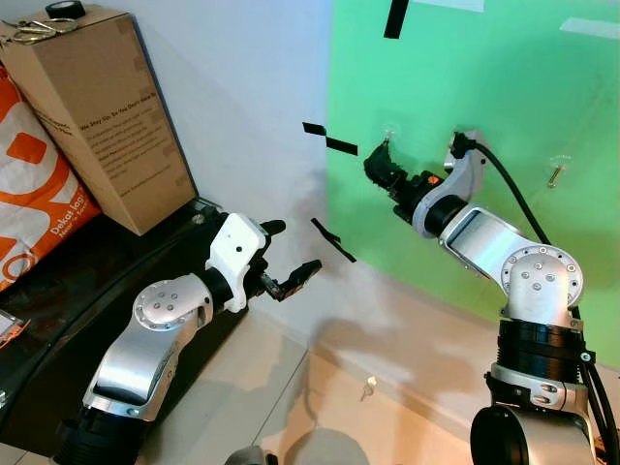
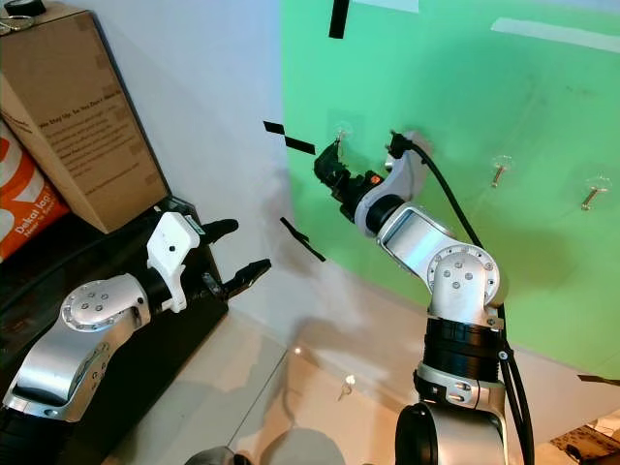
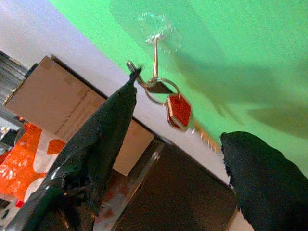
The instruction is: Hang keys on a hook
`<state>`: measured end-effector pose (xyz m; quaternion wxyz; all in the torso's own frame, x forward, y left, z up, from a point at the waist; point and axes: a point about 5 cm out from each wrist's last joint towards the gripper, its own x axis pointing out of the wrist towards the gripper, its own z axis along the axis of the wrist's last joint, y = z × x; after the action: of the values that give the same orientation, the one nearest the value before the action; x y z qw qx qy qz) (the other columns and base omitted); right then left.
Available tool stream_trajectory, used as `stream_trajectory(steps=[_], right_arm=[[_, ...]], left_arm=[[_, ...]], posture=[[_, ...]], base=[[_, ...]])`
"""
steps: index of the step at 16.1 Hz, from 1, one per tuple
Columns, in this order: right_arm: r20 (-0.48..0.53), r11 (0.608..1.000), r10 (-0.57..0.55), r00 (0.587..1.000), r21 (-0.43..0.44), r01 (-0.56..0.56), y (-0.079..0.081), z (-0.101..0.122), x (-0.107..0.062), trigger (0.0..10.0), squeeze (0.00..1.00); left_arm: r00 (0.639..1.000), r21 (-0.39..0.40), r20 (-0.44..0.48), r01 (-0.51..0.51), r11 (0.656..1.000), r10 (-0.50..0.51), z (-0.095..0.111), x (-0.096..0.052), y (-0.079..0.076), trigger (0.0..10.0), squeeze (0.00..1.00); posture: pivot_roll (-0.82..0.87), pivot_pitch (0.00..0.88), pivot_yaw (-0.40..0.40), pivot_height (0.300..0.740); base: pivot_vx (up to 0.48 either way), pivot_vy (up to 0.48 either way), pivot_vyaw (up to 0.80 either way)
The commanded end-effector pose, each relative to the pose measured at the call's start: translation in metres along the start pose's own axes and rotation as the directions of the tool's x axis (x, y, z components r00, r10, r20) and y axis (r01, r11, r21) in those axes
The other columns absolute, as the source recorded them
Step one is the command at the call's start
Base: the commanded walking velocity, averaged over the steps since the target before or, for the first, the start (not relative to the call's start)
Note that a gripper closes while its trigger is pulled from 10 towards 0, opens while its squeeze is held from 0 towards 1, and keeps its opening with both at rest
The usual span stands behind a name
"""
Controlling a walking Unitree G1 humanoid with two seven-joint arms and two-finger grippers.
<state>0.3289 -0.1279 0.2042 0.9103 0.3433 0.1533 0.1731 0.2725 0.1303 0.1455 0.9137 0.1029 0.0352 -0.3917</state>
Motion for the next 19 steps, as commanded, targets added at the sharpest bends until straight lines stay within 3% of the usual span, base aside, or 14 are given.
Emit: stream_trajectory(steps=[1, 6, 7, 9, 13, 17, 19], right_arm=[[0.020, 0.999, 0.043, 0.999, 0.007, -0.044, 0.008, 0.004, 0.003, 10.0, 0.00], [0.034, 0.999, 0.049, 0.998, 0.012, -0.049, 0.011, 0.008, 0.012, 10.0, 0.00], [0.052, 0.996, 0.021, 0.998, 0.083, -0.026, 0.008, 0.011, 0.021, 10.0, 0.00], [0.066, 0.990, 0.006, 0.998, 0.143, -0.016, 0.006, 0.015, 0.025, 10.0, 0.00], [0.067, 0.984, 0.012, 0.998, 0.179, -0.024, 0.006, 0.017, 0.028, 10.0, 0.00], [0.097, 0.944, 0.044, 0.994, 0.323, -0.073, 0.007, 0.027, 0.028, 10.0, 0.00], [0.107, 0.897, 0.062, 0.992, 0.431, -0.103, 0.007, 0.033, 0.029, 10.0, 0.00]], left_arm=[[1.000, 0.019, 0.005, 0.001, 1.000, -0.001, 0.004, -0.001, 0.000, 10.0, 0.00], [1.000, 0.019, 0.004, -0.003, 1.000, 0.003, 0.004, -0.001, 0.001, 10.0, 0.00], [1.000, 0.019, 0.002, -0.001, 1.000, 0.001, 0.004, -0.001, 0.001, 10.0, 0.00], [1.000, 0.018, 0.000, -0.001, 1.000, 0.001, 0.004, -0.002, 0.001, 10.0, 0.00], [1.000, 0.015, -0.006, -0.002, 1.000, 0.002, 0.003, -0.004, 0.000, 10.0, 0.00], [1.000, 0.010, -0.005, 0.002, 1.000, -0.002, 0.003, -0.003, 0.000, 10.0, 0.00], [1.000, 0.009, -0.003, 0.006, 1.000, -0.006, 0.003, -0.001, -0.001, 10.0, 0.00]], posture=[[0.00, 0.000, 0.040, 0.740], [0.00, 0.000, 0.041, 0.740], [0.00, 0.000, 0.044, 0.740], [0.01, 0.000, 0.043, 0.740], [0.01, 0.000, 0.040, 0.740], [0.00, 0.000, 0.043, 0.740], [0.00, 0.000, 0.044, 0.740]], base=[[0.000, 0.000, 0.00], [0.000, 0.000, 0.00], [0.000, 0.000, 0.00], [0.000, 0.000, 0.00], [0.000, 0.000, 0.00], [0.000, 0.000, 0.00], [0.000, 0.000, 0.00]])
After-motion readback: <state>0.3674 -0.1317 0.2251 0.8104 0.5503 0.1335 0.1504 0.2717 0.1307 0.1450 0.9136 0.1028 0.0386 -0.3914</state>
